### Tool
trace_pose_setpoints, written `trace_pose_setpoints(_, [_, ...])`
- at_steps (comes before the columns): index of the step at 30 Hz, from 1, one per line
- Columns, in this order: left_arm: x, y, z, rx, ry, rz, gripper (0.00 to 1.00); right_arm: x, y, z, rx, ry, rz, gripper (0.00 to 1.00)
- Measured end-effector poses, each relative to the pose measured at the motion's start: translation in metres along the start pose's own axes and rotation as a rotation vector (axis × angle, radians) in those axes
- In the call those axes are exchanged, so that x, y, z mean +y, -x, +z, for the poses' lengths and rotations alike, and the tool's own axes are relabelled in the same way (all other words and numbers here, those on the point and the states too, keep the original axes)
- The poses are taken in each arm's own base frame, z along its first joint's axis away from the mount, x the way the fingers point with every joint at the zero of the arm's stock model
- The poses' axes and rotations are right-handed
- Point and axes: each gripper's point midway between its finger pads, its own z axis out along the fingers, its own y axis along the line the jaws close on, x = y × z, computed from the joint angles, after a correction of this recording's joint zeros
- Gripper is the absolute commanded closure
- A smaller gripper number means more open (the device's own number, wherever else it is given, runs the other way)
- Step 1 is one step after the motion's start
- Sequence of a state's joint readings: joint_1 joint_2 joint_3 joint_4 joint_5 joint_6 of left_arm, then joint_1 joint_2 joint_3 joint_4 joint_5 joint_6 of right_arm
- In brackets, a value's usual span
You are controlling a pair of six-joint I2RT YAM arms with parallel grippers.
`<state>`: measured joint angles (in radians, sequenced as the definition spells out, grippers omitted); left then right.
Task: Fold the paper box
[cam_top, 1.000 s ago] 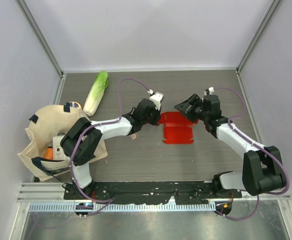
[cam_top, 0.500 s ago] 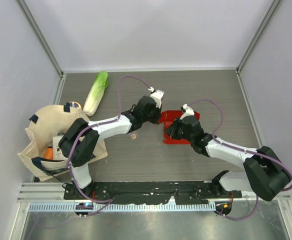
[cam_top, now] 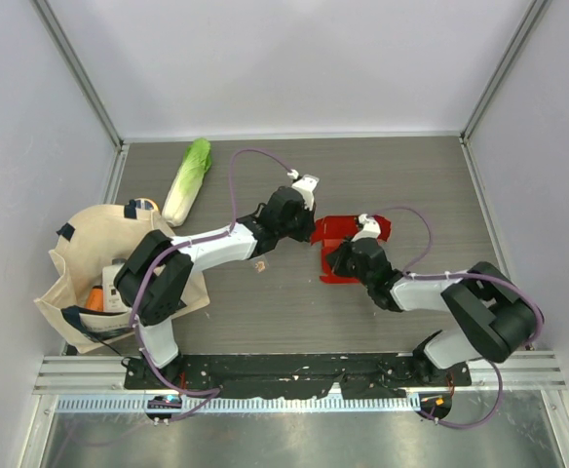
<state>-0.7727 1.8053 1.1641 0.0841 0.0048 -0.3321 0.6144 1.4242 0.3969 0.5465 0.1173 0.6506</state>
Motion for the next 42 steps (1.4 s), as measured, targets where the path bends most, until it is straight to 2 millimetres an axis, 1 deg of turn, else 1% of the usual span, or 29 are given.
trace_pose_setpoints(4, [-0.002,0.000,0.000,0.005,0.002,-0.037,1.00,-0.009,-0.021,0.005,0.018,-0.013,0.011,0.99])
trace_pose_setpoints(9, [-0.001,-0.006,0.004,0.022,0.024,-0.122,1.00,-0.008,-0.027,0.010,-0.036,0.004,0.058,0.99])
trace_pose_setpoints(12, [0.000,-0.011,0.008,0.024,0.045,-0.182,1.00,-0.009,-0.025,0.013,-0.069,0.003,0.101,0.99])
trace_pose_setpoints(17, [-0.005,-0.010,0.011,-0.011,0.068,-0.243,1.00,-0.007,-0.023,0.018,-0.096,0.011,0.166,0.99])
trace_pose_setpoints(23, [-0.013,-0.023,0.012,-0.035,0.119,-0.225,1.00,-0.011,-0.022,0.013,-0.092,-0.030,0.196,0.99])
trace_pose_setpoints(27, [-0.021,-0.035,0.010,-0.034,0.139,-0.207,1.00,-0.012,-0.015,0.008,-0.104,-0.048,0.205,0.99])
trace_pose_setpoints(32, [-0.026,-0.038,0.010,-0.059,0.159,-0.210,1.00,-0.014,-0.015,0.006,-0.105,-0.065,0.228,0.99])
trace_pose_setpoints(36, [-0.026,-0.039,0.009,-0.073,0.182,-0.212,1.00,-0.017,-0.018,0.005,-0.096,-0.074,0.244,0.99])
trace_pose_setpoints(38, [-0.025,-0.040,0.008,-0.074,0.194,-0.202,1.00,-0.016,-0.017,0.000,-0.089,-0.077,0.242,0.99])
trace_pose_setpoints(39, [-0.024,-0.040,0.008,-0.073,0.198,-0.194,1.00,-0.014,-0.015,-0.002,-0.090,-0.076,0.241,0.98])
trace_pose_setpoints(40, [-0.023,-0.040,0.007,-0.071,0.204,-0.184,1.00,-0.013,-0.012,-0.006,-0.085,-0.084,0.236,0.91])
trace_pose_setpoints(41, [-0.023,-0.039,0.007,-0.069,0.207,-0.174,1.00,-0.011,-0.007,-0.010,-0.081,-0.094,0.230,0.86])
trace_pose_setpoints(42, [-0.022,-0.039,0.007,-0.067,0.209,-0.162,1.00,-0.008,0.001,-0.014,-0.083,-0.099,0.227,0.80])
